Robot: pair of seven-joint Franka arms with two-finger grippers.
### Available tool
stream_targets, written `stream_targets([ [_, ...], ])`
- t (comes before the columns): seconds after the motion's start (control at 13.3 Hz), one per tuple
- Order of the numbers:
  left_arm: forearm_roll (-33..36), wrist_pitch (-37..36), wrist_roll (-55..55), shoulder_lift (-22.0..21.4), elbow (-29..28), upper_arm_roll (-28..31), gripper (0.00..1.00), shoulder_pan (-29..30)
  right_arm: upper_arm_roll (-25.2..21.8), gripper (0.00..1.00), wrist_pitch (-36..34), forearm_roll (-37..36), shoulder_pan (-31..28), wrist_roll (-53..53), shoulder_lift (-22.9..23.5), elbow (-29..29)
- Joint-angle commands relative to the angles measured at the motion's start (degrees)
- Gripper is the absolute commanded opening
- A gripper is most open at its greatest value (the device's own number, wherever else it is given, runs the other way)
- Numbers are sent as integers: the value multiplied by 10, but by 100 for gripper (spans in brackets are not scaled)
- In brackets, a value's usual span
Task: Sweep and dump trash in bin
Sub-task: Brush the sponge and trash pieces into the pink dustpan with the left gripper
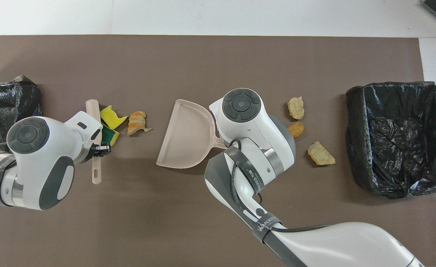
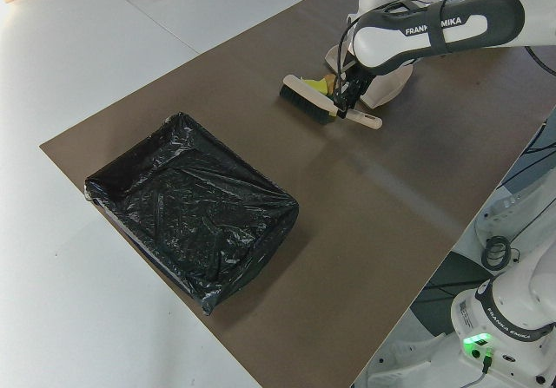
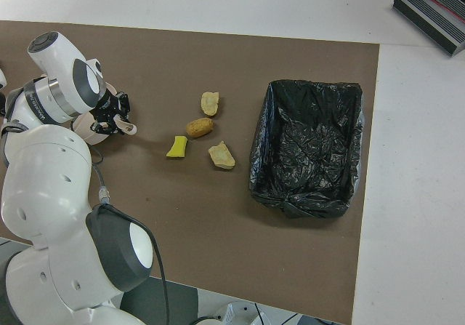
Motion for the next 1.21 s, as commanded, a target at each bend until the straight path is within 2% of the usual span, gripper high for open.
stream_targets([
  [0.0,-23,18,14,-3,-5,6,0,-51,5,0,7,-6,-5,15,-1,-2],
  [0.38,-73,25,3,-11,-4,5,0,-161,5,0,7,-6,-6,19,-1,-2],
  [0.53,-79,22,-31,-17,2,5,0,-182,5,0,7,-5,-6,22,-1,-2],
  [0.75,-74,5,-43,-40,7,13,0,-171,5,0,7,-6,-6,22,-1,-2],
  [0.98,-35,-76,-44,-74,33,13,0,-130,5,0,3,-4,-9,27,-1,-1],
  [1.13,-28,-139,-35,-43,104,12,0,-82,6,0,0,1,-15,63,-11,-1],
])
